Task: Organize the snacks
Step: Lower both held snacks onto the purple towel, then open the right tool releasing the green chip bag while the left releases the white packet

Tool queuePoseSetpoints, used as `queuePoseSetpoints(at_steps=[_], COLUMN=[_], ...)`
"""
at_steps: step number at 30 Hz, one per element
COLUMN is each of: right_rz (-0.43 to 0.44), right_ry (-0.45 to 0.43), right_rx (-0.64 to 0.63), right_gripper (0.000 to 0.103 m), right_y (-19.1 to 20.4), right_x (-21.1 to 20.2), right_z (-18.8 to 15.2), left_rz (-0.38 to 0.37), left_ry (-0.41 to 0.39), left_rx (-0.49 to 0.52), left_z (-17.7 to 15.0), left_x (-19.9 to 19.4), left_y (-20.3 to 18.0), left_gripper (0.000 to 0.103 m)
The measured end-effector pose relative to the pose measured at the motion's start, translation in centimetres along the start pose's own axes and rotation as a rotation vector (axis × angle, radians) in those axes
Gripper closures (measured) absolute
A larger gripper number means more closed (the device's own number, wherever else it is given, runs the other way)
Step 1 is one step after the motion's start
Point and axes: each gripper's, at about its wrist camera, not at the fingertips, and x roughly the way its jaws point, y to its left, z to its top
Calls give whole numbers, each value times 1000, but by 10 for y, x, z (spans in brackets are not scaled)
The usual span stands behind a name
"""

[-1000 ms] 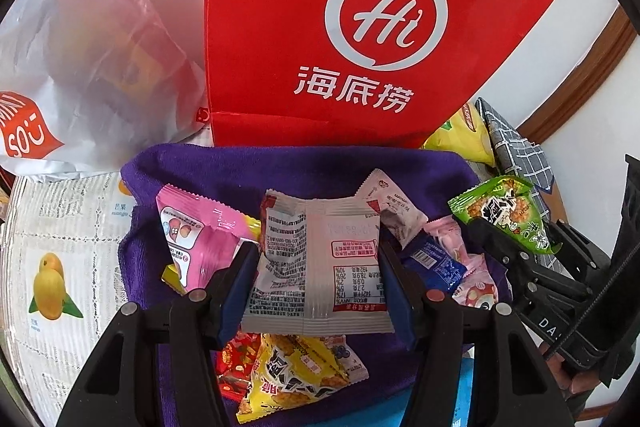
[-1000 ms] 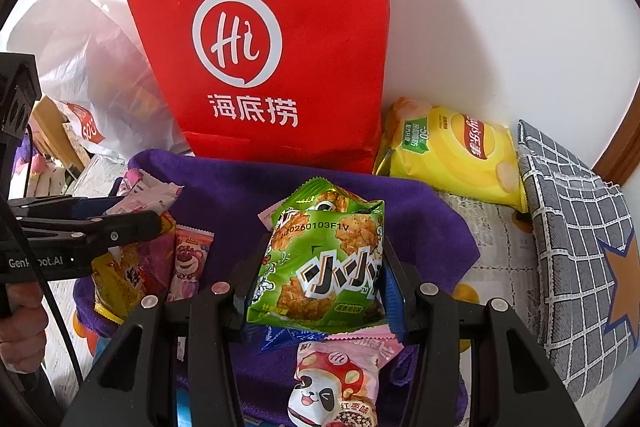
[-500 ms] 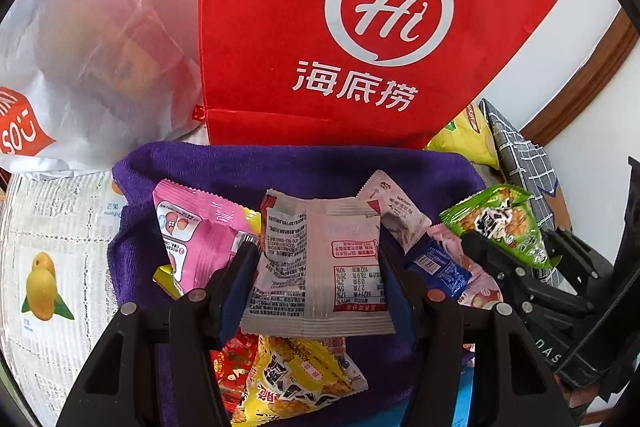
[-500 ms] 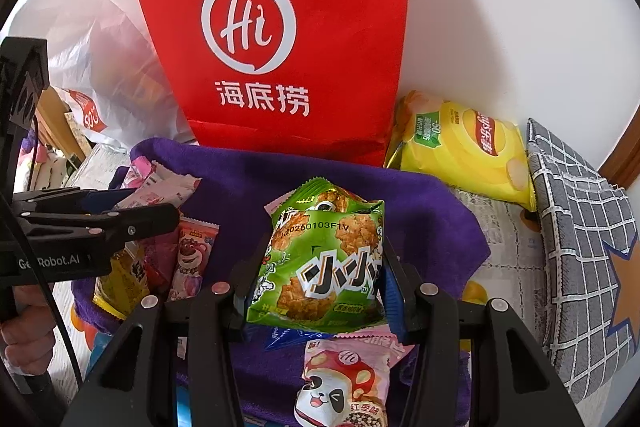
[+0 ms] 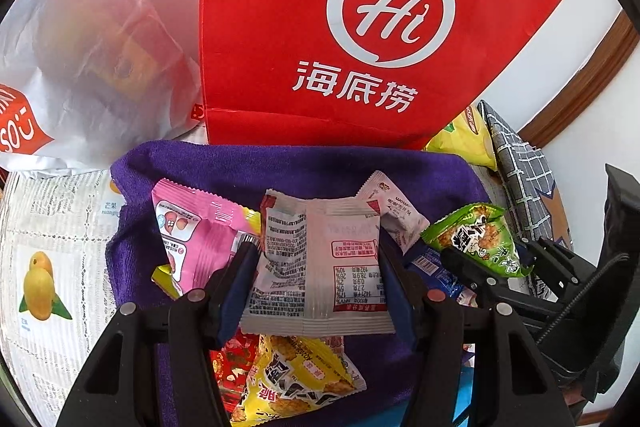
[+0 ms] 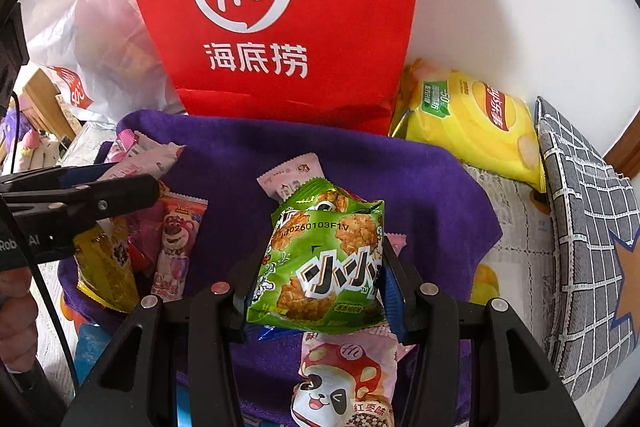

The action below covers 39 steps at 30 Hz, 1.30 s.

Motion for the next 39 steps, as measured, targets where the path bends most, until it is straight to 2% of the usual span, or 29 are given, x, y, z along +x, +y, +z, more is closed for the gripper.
queuePoseSetpoints(at_steps=[29,39], right_rz=[-15,-21], right_ry=[-34,-64], right_rx=[1,19], right_gripper=[52,51], right_y=[-4,-6], right_x=[-14,-32], right_z=[1,4], left_rz=[-3,-20], left_ry=[6,-34], left_rx=[25,40], left_z=[-1,0], left_x=[-4,-25], left_y=[-4,-11], left_gripper=[40,25])
